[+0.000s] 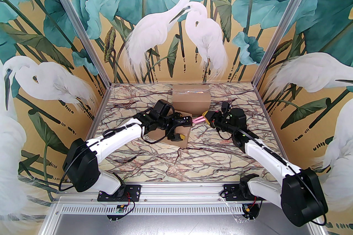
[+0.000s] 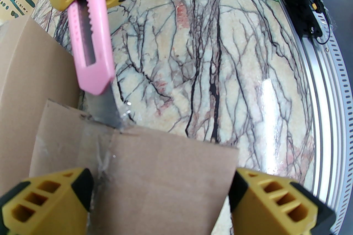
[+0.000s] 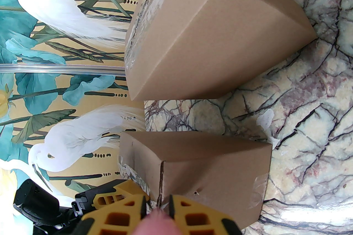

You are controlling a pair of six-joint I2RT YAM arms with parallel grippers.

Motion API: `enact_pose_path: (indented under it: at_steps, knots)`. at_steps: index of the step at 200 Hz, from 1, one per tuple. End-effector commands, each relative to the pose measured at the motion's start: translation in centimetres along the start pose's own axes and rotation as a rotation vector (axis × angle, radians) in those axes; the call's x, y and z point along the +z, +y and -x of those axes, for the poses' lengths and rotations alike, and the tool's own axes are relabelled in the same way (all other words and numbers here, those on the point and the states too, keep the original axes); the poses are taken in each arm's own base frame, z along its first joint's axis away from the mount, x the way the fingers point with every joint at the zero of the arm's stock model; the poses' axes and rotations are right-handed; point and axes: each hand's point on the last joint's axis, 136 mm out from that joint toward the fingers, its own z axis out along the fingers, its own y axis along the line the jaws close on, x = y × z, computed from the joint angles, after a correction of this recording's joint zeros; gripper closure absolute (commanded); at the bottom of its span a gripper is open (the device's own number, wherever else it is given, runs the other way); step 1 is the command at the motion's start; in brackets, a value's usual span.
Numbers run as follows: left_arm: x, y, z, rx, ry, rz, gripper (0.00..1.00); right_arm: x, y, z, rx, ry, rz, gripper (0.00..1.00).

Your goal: Unpack the express box

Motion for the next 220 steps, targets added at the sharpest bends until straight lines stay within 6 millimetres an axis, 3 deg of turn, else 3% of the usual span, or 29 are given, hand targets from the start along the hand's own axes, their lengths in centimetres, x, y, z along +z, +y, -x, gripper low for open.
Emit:
enact_pose_path:
  at_steps: [1,41,109,159,220]
  knots:
    - [0.5,0.9,-1.0,-0.031,0.028,0.041,0.15,-0.3,-0.2,-1.0,0.003,0.021,-0.008,1.00]
    - [0.7,0.5,-1.4,-0.019,0.037,0.024,0.16,-1.0,-1.3,-0.2,-0.005,-0.049,-0.065,1.00]
    - [1.0,0.9,-1.1,-0.036,0.024,0.030,0.17,0.3,0.1,-0.2,-0.012,-0.015,-0.003,1.00]
    - [1.2,1.1,-1.5,-0.050,0.039,0.039,0.18,0.1,1.3,-0.1,0.011,-0.029,0.062,1.00]
    - [1.5,2.1,-1.6,-0.062,0.054,0.072,0.22,1.1,0.7,-0.8,0.027,0.006,0.069,1.00]
